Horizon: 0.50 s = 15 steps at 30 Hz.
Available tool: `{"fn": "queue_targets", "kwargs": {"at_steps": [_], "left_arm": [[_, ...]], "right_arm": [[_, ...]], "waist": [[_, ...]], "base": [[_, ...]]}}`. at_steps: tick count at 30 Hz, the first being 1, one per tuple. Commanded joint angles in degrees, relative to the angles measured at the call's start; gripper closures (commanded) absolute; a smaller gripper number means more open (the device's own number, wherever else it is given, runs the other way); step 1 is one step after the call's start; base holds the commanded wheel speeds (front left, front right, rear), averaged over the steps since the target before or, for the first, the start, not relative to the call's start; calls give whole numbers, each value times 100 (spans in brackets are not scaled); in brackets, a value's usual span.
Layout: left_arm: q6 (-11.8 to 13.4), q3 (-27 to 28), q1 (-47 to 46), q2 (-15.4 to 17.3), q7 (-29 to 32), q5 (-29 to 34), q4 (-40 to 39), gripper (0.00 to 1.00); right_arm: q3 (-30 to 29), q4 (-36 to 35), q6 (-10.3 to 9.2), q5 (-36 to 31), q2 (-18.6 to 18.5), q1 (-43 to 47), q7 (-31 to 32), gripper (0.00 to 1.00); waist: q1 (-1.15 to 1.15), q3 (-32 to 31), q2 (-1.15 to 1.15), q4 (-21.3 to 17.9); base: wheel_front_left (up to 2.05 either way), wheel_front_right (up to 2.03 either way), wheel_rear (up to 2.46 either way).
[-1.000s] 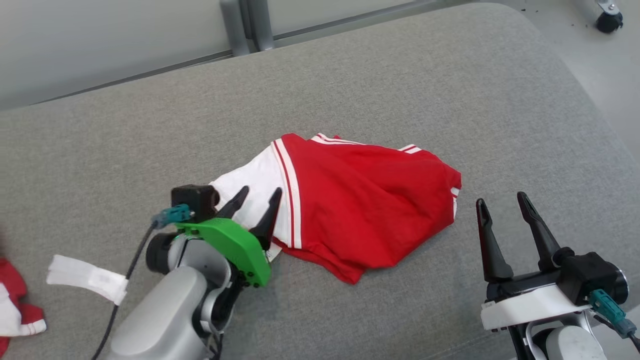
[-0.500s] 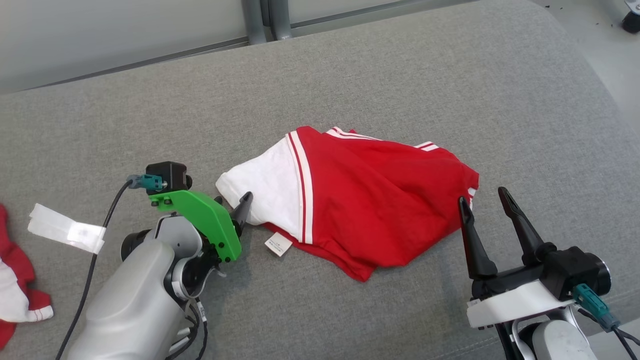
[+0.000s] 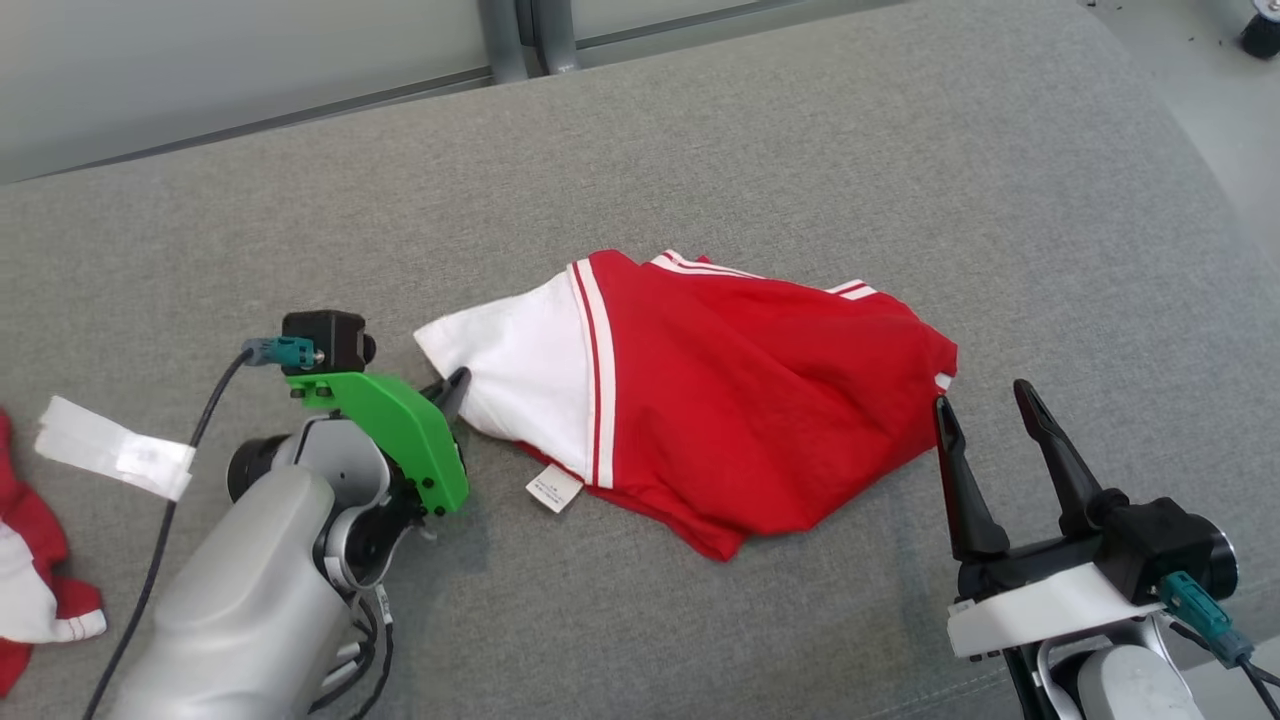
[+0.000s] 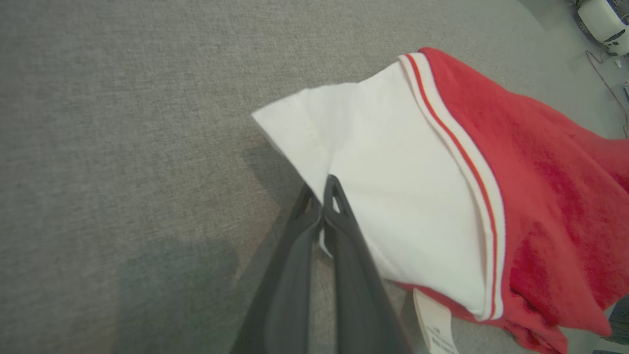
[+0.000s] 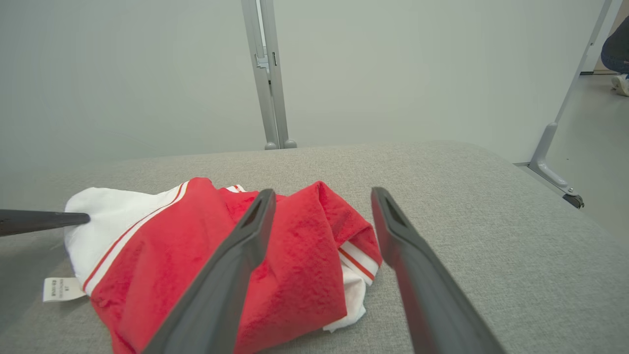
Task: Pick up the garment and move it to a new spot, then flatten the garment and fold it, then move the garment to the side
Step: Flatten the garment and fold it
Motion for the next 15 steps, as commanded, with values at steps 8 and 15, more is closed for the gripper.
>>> {"fn": "queue_targets", "kwargs": {"at_steps": [8,15], "left_arm": [[76,630,-319,874,-133,-130,-1457,100],[600,1049,-875,1941,550,54,-2806,100]], "right_arm": [[-83,28,0,-107,-11,228,-17,0],[-40,52,0,-109,-11,162,-17,0]], "waist": [[0,-338,38,473],[0,-493,38,699]], "base": [[0,0,0],[0,0,0]]}}
